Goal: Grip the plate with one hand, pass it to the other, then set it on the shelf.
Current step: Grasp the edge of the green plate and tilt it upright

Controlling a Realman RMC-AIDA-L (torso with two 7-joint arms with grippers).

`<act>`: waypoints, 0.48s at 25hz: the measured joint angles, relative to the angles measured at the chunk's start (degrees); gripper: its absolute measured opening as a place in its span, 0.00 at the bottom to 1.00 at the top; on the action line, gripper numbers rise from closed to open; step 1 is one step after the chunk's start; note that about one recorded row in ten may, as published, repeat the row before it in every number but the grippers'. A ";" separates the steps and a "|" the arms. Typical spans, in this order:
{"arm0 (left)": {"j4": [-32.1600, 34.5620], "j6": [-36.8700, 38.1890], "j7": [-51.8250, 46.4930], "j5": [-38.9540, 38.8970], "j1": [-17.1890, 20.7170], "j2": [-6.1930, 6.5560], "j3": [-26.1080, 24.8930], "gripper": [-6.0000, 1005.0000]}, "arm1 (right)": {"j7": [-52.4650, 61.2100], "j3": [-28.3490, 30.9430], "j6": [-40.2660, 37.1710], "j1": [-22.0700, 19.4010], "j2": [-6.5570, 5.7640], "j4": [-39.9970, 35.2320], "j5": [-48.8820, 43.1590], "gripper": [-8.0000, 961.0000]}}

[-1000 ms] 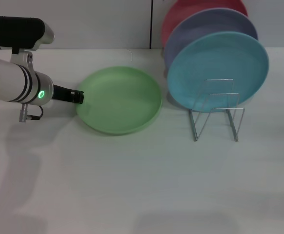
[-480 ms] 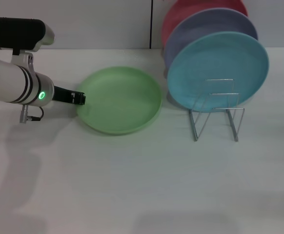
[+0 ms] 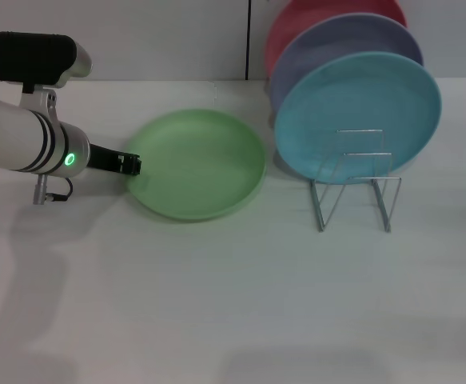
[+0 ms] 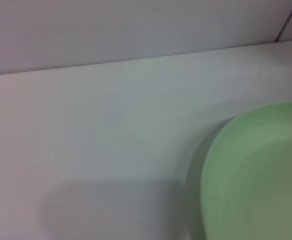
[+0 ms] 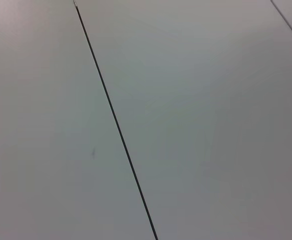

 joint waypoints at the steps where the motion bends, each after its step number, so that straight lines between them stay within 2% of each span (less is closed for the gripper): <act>1: 0.00 0.00 0.01 0.00 0.00 0.00 0.00 0.29 | 0.01 0.00 -0.07 -0.05 0.00 0.00 0.00 0.76; 7: -0.29 -0.08 0.07 0.00 0.15 0.00 0.09 0.29 | 0.02 0.00 -0.62 -0.22 0.00 0.07 0.00 0.76; 12: -0.33 -0.22 0.03 0.00 0.17 0.00 0.17 0.18 | 0.02 0.00 -0.63 -0.27 0.00 0.10 0.00 0.76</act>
